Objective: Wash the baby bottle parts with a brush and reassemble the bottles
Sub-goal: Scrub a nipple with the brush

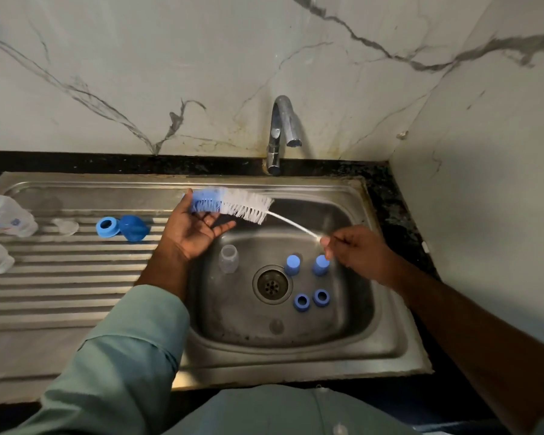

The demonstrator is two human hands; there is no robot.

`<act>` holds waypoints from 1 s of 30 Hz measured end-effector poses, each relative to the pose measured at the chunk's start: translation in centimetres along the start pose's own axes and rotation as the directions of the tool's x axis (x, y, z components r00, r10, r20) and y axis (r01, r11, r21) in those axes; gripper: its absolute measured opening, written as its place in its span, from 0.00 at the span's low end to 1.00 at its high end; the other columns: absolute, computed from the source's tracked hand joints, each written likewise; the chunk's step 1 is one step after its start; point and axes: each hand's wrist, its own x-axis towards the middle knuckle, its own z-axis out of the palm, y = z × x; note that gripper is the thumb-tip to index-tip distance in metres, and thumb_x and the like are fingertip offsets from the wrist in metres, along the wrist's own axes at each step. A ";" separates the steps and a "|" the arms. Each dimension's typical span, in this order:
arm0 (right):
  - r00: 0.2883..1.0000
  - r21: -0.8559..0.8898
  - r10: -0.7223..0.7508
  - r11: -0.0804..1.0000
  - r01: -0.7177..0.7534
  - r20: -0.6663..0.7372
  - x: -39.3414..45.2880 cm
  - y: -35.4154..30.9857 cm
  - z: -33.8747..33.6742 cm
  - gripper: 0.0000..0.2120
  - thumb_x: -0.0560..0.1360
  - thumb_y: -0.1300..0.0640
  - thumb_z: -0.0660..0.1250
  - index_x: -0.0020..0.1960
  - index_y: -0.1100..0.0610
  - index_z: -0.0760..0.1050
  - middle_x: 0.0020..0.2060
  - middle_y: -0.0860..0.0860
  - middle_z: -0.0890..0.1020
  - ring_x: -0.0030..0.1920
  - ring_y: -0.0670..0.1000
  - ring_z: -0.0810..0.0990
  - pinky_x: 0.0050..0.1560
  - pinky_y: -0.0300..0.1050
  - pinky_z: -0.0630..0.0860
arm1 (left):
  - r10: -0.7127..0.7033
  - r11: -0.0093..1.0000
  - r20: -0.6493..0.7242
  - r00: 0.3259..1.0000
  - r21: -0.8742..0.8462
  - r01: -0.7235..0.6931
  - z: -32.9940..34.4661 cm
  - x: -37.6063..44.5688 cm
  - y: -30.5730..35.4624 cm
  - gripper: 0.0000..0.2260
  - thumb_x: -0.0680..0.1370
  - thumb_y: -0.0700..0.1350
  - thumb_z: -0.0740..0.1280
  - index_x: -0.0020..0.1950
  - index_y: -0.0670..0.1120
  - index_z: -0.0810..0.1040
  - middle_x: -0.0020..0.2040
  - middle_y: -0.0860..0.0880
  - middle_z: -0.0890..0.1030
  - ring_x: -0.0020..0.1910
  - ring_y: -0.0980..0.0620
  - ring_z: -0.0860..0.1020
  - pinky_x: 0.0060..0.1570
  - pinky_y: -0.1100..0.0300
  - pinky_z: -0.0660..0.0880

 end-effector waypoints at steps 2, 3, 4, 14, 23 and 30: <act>0.920 0.413 0.234 0.838 -0.355 0.315 0.0 -0.5 -0.7 0.18 0.81 0.53 0.59 0.37 0.61 0.74 0.20 0.49 0.65 0.18 0.46 0.59 0.22 0.35 0.55 | 0.012 1.000 0.027 1.000 -0.021 -0.011 0.7 -0.1 0.4 0.18 0.81 0.55 0.60 0.64 0.44 0.74 0.58 0.41 0.82 0.59 0.42 0.80 0.54 0.37 0.74; 0.910 0.401 0.242 0.838 -0.371 0.336 0.2 -0.2 -0.6 0.18 0.81 0.53 0.59 0.38 0.62 0.75 0.21 0.50 0.66 0.18 0.46 0.60 0.23 0.35 0.55 | 0.018 1.000 0.021 1.000 -0.015 -0.018 1.0 0.0 0.5 0.18 0.81 0.55 0.61 0.63 0.44 0.74 0.57 0.41 0.83 0.58 0.42 0.81 0.52 0.38 0.75; 0.936 0.259 0.227 0.919 -0.298 0.270 0.3 0.1 -0.5 0.17 0.81 0.52 0.60 0.39 0.62 0.76 0.23 0.51 0.70 0.20 0.47 0.65 0.24 0.37 0.61 | 0.023 1.000 -0.003 1.000 -0.009 -0.023 1.3 0.0 0.5 0.17 0.81 0.54 0.61 0.63 0.43 0.74 0.57 0.41 0.82 0.58 0.41 0.80 0.52 0.39 0.76; 0.969 -0.506 -0.088 0.861 -0.043 -0.231 0.8 0.9 2.7 0.15 0.80 0.51 0.60 0.40 0.57 0.76 0.33 0.56 0.79 0.35 0.58 0.76 0.36 0.48 0.73 | 0.046 0.996 -0.077 0.996 0.081 -0.040 2.2 0.6 0.4 0.23 0.81 0.60 0.57 0.67 0.45 0.73 0.63 0.43 0.79 0.62 0.44 0.77 0.64 0.36 0.64; 0.675 0.364 0.287 0.667 -0.650 0.679 -0.3 2.0 1.8 0.18 0.76 0.46 0.58 0.34 0.58 0.68 0.20 0.47 0.61 0.19 0.43 0.55 0.24 0.31 0.51 | 0.142 0.978 -0.027 0.990 -0.153 -0.144 2.2 0.7 0.9 0.22 0.84 0.57 0.53 0.70 0.45 0.71 0.64 0.48 0.78 0.61 0.47 0.76 0.63 0.43 0.70; 0.878 0.511 0.290 0.725 -0.462 0.382 -2.8 2.2 1.8 0.16 0.80 0.53 0.59 0.40 0.62 0.75 0.23 0.52 0.68 0.18 0.45 0.58 0.21 0.30 0.54 | 0.195 0.981 -0.152 0.969 0.021 -0.194 1.7 0.5 3.9 0.06 0.81 0.53 0.62 0.49 0.53 0.76 0.46 0.55 0.82 0.49 0.53 0.82 0.50 0.53 0.74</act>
